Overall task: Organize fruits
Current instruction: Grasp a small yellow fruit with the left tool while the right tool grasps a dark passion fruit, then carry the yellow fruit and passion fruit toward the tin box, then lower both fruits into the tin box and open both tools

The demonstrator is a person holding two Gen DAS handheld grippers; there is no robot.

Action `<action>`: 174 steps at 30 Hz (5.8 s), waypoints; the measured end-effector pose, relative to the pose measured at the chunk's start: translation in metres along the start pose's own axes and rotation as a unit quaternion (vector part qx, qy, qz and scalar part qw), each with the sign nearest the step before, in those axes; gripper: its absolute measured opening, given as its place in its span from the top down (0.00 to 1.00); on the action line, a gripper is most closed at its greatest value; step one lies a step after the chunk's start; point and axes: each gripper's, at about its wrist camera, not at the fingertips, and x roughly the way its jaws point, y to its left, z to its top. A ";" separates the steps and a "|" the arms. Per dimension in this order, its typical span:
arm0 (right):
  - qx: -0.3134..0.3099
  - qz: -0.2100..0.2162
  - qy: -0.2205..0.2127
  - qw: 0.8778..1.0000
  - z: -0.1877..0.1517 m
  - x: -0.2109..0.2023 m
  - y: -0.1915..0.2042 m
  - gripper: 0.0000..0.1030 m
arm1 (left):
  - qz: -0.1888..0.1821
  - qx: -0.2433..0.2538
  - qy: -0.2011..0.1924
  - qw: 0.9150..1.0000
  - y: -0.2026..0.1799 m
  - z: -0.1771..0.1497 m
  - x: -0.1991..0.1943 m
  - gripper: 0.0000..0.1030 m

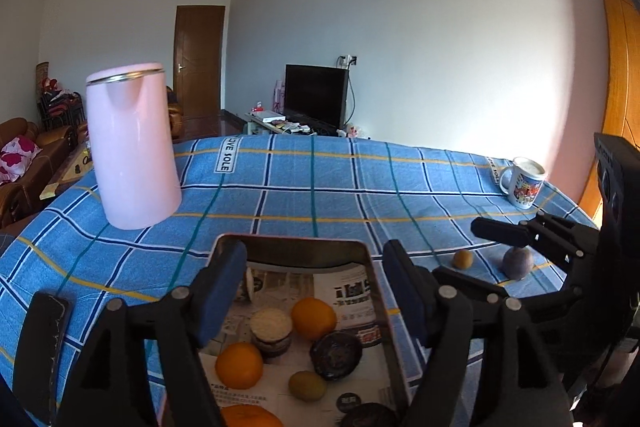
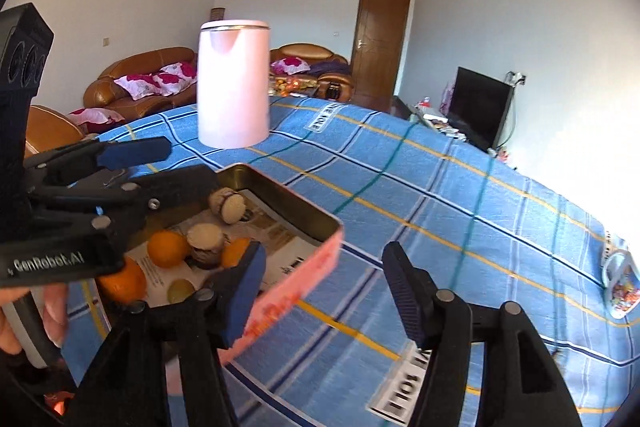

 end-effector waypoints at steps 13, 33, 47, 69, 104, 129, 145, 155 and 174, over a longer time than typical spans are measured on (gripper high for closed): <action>0.125 -0.125 0.084 0.981 -0.073 -0.028 -0.141 0.31 | -0.096 0.072 0.068 0.990 -0.110 0.000 0.046 0.22; 0.189 -0.095 0.115 0.971 -0.091 -0.008 -0.173 0.48 | -0.097 0.102 0.168 0.976 -0.163 -0.020 0.127 0.26; 0.209 -0.088 0.092 0.970 -0.093 -0.016 -0.182 0.48 | -0.109 0.099 0.222 0.964 -0.183 -0.019 0.173 0.59; 0.186 -0.087 0.034 0.978 -0.088 -0.038 -0.169 0.48 | -0.135 0.109 0.144 0.974 -0.179 -0.010 0.137 0.70; 0.154 -0.105 -0.064 0.980 -0.085 -0.072 -0.153 0.48 | -0.125 0.111 0.040 0.985 -0.174 -0.008 0.093 0.70; 0.131 -0.125 -0.103 0.978 -0.086 -0.085 -0.142 0.48 | -0.122 0.090 -0.027 0.988 -0.158 -0.008 0.067 0.70; 0.122 -0.121 -0.103 0.980 -0.081 -0.085 -0.129 0.48 | -0.129 0.100 -0.023 0.986 -0.154 -0.013 0.057 0.70; 0.100 -0.077 -0.101 0.987 -0.058 -0.071 -0.090 0.48 | -0.110 0.066 -0.026 0.991 -0.112 -0.013 0.040 0.70; 0.065 0.030 -0.098 0.993 -0.009 -0.037 -0.008 0.48 | -0.028 0.014 -0.032 0.999 -0.021 -0.015 -0.006 0.70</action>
